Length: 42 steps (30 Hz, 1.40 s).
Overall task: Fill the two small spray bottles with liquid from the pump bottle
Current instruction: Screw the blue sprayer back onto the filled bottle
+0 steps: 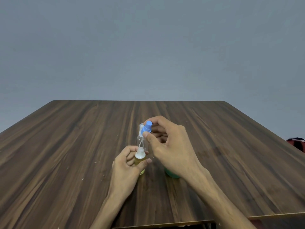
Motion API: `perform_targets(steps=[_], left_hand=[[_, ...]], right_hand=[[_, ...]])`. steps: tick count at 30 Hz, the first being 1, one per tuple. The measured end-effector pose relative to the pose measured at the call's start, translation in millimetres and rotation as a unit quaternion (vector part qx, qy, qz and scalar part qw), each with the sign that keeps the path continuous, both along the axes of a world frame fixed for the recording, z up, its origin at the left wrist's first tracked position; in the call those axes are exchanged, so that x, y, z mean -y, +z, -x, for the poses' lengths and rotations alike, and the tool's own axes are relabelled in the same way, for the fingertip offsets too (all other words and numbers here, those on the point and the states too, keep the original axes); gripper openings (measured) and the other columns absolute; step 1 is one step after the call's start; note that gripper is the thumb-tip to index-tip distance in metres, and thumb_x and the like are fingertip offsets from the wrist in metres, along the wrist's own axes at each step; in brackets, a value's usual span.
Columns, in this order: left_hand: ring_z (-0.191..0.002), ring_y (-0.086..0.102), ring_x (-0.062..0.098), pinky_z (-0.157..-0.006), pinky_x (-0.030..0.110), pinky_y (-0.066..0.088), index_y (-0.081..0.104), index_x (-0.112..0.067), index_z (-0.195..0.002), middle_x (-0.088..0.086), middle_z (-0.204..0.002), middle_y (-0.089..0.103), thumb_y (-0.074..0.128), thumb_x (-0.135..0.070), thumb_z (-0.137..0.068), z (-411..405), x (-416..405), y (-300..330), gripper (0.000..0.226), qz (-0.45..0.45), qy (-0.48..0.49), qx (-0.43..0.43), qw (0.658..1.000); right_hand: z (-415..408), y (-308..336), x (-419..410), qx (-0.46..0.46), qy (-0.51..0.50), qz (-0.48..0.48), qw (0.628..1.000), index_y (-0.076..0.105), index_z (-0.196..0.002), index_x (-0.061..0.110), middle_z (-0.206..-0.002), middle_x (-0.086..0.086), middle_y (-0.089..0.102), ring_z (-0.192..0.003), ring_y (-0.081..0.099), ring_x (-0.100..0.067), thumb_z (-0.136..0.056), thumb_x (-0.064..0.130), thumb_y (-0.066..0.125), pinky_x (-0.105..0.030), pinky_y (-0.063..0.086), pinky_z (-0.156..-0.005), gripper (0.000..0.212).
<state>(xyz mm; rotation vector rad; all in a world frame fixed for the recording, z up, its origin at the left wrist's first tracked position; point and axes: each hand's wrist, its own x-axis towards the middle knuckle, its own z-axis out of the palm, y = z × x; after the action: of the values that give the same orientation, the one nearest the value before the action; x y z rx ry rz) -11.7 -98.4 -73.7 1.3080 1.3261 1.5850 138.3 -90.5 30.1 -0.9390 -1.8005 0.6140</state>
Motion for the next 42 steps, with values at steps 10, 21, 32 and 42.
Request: perform_targets(steps=[10, 21, 32, 42], left_hand=[[-0.098, 0.08, 0.02, -0.088, 0.042, 0.062, 0.07, -0.012, -0.1, 0.002, -0.097, 0.083, 0.09, 0.002, -0.078, 3, -2, -5, 0.033, 0.006, 0.001, -0.015, 1.0], [-0.1, 0.08, 0.023, -0.087, 0.043, 0.061, 0.07, -0.011, -0.101, 0.005, -0.1, 0.083, 0.086, 0.003, -0.081, 5, -2, -7, 0.029, 0.004, -0.02, 0.006, 1.0], [-0.084, 0.077, 0.014, -0.071, 0.025, 0.056, 0.07, -0.009, -0.098, 0.004, -0.088, 0.082, 0.079, 0.01, -0.083, 4, -2, -7, 0.026, 0.016, -0.022, 0.024, 0.999], [-0.091, 0.079, 0.021, -0.081, 0.04, 0.062, 0.068, -0.018, -0.092, 0.002, -0.091, 0.081, 0.089, 0.002, -0.077, 6, -4, -10, 0.032, 0.018, -0.005, -0.003, 1.0]], right_hand=[[-1, -2, -2, 0.005, -0.025, -0.024, 0.999, 0.071, -0.11, 0.02, -0.092, 0.014, 0.077, -0.084, 0.074, -0.008, -0.096, 0.014, 0.071, -0.027, 0.061, -0.076, 0.015], [10, -22, -7, 0.083, -0.013, -0.009, 0.996, 0.069, -0.106, 0.021, -0.086, 0.012, 0.078, -0.079, 0.075, -0.009, -0.095, 0.02, 0.068, -0.041, 0.061, -0.078, 0.011], [13, -28, -21, 0.163, 0.012, 0.026, 0.986, 0.07, -0.103, 0.025, -0.089, 0.014, 0.077, -0.086, 0.074, -0.009, -0.094, 0.022, 0.067, -0.042, 0.06, -0.084, 0.01], [8, -5, -31, 0.256, 0.043, 0.035, 0.965, 0.076, -0.101, 0.027, -0.086, 0.012, 0.074, -0.082, 0.07, -0.003, -0.087, 0.018, 0.075, -0.032, 0.061, -0.081, 0.017]])
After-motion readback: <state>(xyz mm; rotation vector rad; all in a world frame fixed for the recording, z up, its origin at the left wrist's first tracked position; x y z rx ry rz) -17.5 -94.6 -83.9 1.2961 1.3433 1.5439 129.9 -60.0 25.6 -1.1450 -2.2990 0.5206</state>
